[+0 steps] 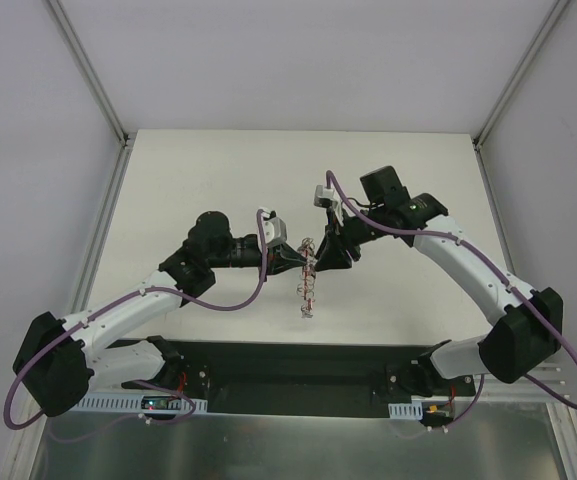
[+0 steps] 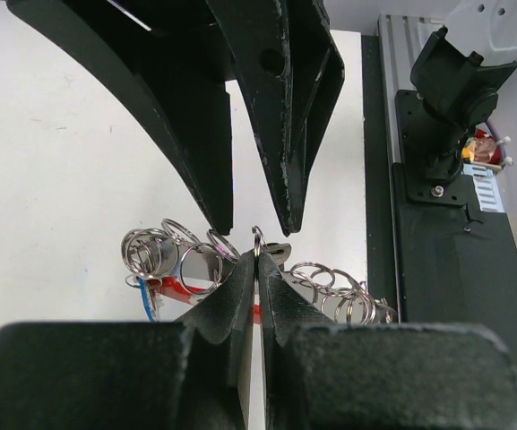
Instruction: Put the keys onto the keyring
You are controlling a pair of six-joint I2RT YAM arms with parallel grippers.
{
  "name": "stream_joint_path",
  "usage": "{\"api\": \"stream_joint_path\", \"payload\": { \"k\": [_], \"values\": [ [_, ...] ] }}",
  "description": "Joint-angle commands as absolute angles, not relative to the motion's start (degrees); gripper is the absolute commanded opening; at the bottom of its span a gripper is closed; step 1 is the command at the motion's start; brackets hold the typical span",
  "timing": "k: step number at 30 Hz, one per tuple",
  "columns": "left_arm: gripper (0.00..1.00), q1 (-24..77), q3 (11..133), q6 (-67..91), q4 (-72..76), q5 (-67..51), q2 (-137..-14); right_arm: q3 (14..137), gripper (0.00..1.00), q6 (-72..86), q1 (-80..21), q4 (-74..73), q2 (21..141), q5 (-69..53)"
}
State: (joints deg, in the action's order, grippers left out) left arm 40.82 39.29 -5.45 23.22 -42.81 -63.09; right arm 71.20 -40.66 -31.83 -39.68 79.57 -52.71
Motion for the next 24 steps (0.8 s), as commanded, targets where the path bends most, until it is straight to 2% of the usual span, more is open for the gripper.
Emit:
{"api": "stream_joint_path", "payload": {
  "k": [1, 7, 14, 24],
  "values": [
    [0.0, 40.69, 42.63, -5.27, 26.02, -45.44, -61.0, 74.44, 0.41, -43.86, -31.64, -41.13, 80.07, -57.39],
    [0.0, 40.69, 42.89, -4.83, 26.02, -45.53, -60.73, 74.88, 0.34, -44.3, -31.82, -41.92, 80.59, -58.54],
    [0.0, 40.69, 42.28, -5.01, 26.02, -44.3, -59.68, 74.53, 0.01, -44.65, -31.64, -42.98, 80.25, -57.66],
    [0.0, 40.69, 41.31, -6.86, 25.05, -41.22, -57.3, 72.16, 0.01, -42.45, -29.62, -43.77, 78.05, -55.72]
  ]
}}
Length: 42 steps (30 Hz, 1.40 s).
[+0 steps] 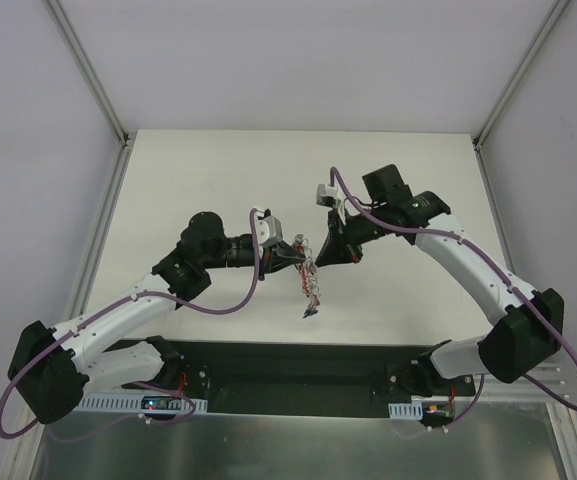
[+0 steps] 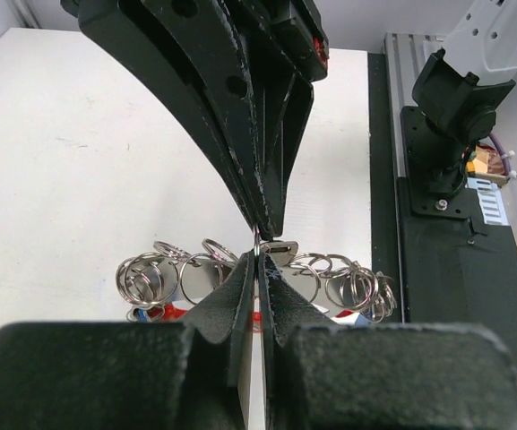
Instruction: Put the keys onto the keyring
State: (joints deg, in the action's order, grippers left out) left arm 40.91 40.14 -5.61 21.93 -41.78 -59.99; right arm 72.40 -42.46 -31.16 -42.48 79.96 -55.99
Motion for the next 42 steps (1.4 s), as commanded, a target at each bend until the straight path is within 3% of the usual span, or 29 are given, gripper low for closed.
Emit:
{"api": "stream_joint_path", "payload": {
  "k": [1, 25, 31, 33, 38, 42],
  "values": [
    [0.0, 40.61, 41.31, -6.94, 25.05, -41.22, -57.04, 71.9, 0.01, -41.93, -29.62, -43.68, 78.05, -55.55],
    [0.0, 40.61, 34.98, -3.69, 30.85, -37.53, -54.14, 72.69, 0.02, -34.72, -26.19, -41.57, 75.59, -52.91],
    [0.0, 40.69, 35.51, -3.17, 31.11, -32.71, -56.77, 69.01, 0.25, -29.63, -26.63, -34.82, 73.22, -48.18],
    [0.0, 40.69, 35.94, -2.73, 29.98, -28.49, -59.48, 67.94, 0.33, -25.59, -26.63, -31.92, 72.07, -40.29],
    [0.0, 40.17, 37.88, -1.41, 27.6, -20.5, -64.85, 65.66, 0.46, -19.35, -26.63, -30.68, 70.41, -24.82],
    [0.0, 37.45, 43.57, -0.18, 26.81, -19.69, -72.65, 63.2, 0.57, -16.62, -26.37, -29.27, 68.73, -20.22]
  ]
}}
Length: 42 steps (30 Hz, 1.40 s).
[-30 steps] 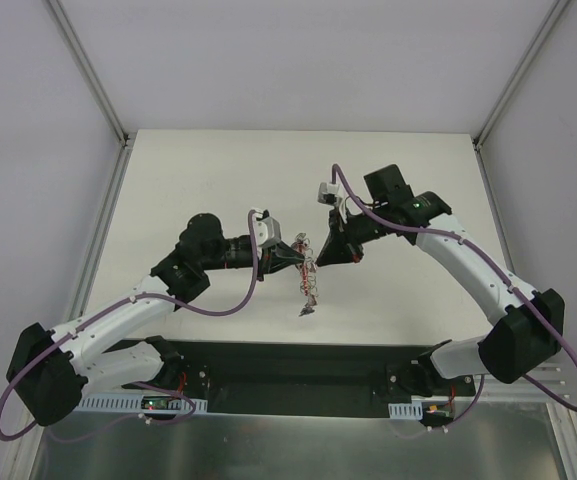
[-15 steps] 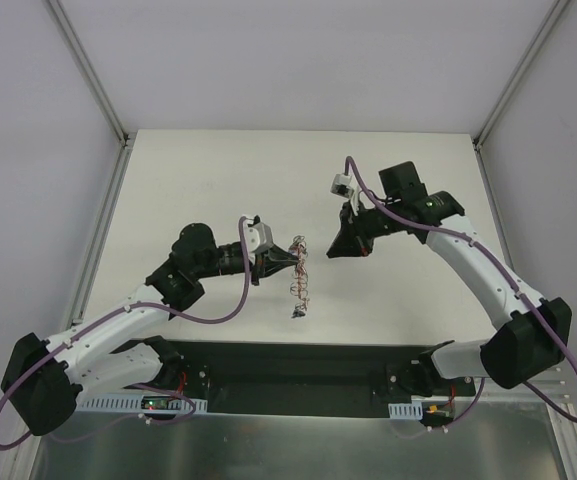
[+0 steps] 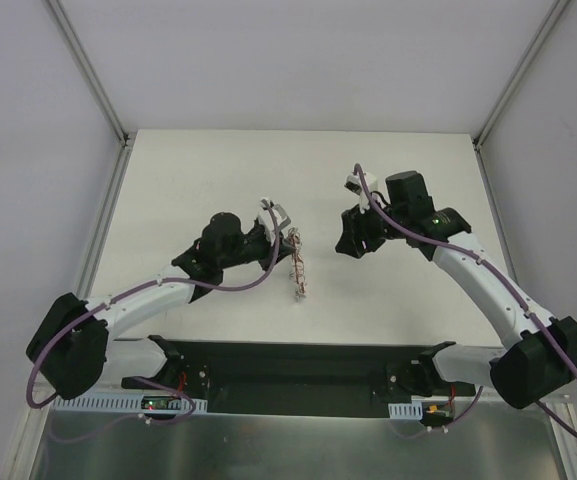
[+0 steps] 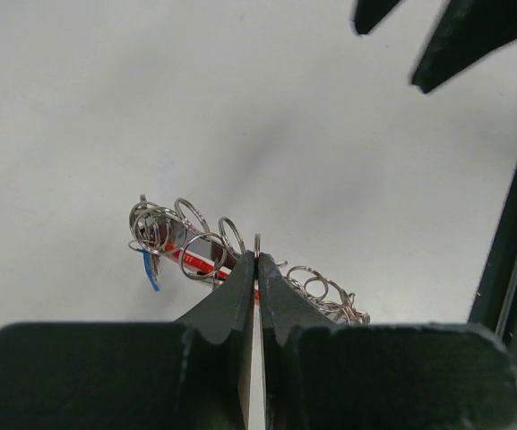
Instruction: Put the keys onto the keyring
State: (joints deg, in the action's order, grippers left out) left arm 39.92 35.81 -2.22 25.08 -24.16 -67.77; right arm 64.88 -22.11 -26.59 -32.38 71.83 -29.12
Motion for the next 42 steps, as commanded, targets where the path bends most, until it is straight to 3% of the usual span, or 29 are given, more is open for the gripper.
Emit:
{"api": "stream_joint_path", "payload": {
  "k": [1, 9, 18, 21, 22, 25, 28, 29, 35, 42],
  "values": [
    [0.0, 35.88, 45.33, 1.56, 26.02, -19.95, -74.34, 63.02, 0.58, -16.26, -26.45, -29.09, 68.64, -19.0],
    [0.01, 31.91, 53.26, 3.16, 25.67, -14.15, -83.75, 61.79, 0.81, -13.63, -24.87, -29.88, 66.45, -11.17],
    [0.19, 29.71, 43.26, 10.71, 23.3, -11.87, -83.5, 59.94, 0.87, -10.73, -22.41, -29.36, 63.64, -4.75],
    [0.39, 29.44, 40.09, 13.53, 19.7, -8.36, -78.76, 59.59, 0.89, -9.76, -21.54, -28.92, 62.23, -1.15],
    [0.54, 29.1, 39.73, 13.97, 18.03, -6.87, -77.1, 59.59, 0.9, -9.58, -21.27, -28.83, 61.88, 1.64],
    [0.73, 26.74, 39.55, 15.64, 10.3, -0.98, -70.24, 59.68, 0.99, -8.35, -20.04, -28.83, 60.39, 6.83],
    [0.89, 22.25, 40.43, 18.27, 2.4, 1.14, -63.47, 60.47, 0.96, -7.56, -17.67, -29.18, 59.33, 9.92],
    [0.99, 18.15, 40.95, 21.07, 0.46, 1.58, -60.15, 60.73, 0.96, -7.38, -16.19, -29.44, 58.98, 10.37],
    [0.99, 12.83, 48.86, 14.45, -13.7, 11.15, -50.47, 64.24, 0.96, -6.33, -11.44, -31.11, 55.29, 19.58],
    [0.99, 12.92, 52.73, 8.44, -13.89, 20.29, -36.75, 69.25, 0.96, -8.87, -9.4, -31.03, 50.1, 28.2]
  ]
}}
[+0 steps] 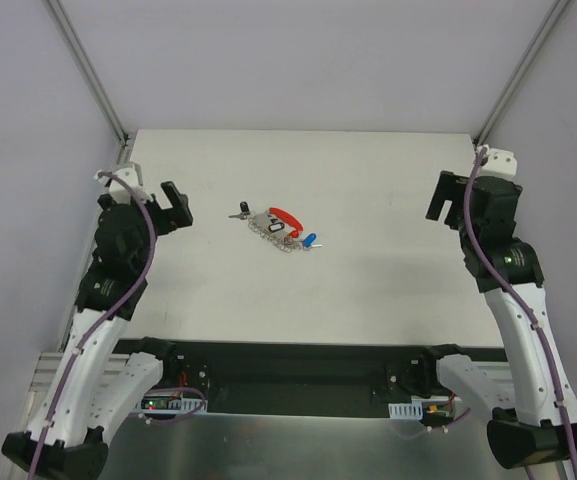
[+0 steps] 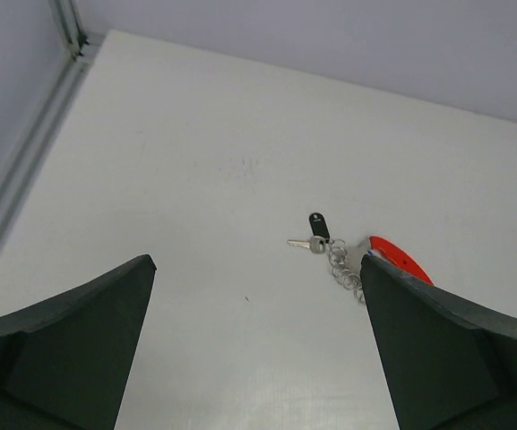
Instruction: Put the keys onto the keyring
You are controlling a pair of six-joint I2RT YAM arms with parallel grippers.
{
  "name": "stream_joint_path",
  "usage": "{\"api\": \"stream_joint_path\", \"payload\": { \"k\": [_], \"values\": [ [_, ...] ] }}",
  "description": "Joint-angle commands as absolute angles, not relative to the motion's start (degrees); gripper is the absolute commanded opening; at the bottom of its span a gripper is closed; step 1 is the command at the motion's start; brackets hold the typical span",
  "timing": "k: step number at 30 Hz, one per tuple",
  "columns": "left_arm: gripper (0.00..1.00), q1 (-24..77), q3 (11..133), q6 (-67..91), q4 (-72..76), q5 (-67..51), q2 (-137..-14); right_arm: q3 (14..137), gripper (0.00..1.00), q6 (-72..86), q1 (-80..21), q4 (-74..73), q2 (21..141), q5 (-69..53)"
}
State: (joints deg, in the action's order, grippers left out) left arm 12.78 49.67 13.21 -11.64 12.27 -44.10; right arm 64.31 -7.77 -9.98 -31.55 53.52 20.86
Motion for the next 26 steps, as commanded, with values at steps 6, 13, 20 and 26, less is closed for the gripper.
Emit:
{"api": "stream_joint_path", "payload": {
  "k": [6, 13, 20, 26],
  "values": [
    [0.99, 12.92, 55.28, 3.61, -11.95, 27.94, -30.41, 70.14, 0.96, -10.54, -9.4, -27.34, 45.71, 29.88],
    [0.99, 12.92, 55.11, -1.14, -8.44, 30.41, -26.46, 71.28, 0.96, -11.43, -9.32, -24.61, 44.3, 30.15],
    [0.99, 13.1, 54.32, -1.76, -7.3, 29.36, -25.75, 71.19, 0.96, -11.69, -9.32, -25.92, 43.33, 29.27],
    [0.99, 13.1, 53.44, -0.97, -7.03, 28.65, -24.87, 71.28, 0.96, -12.13, -9.4, -27.42, 42.8, 28.22]
  ]
}}
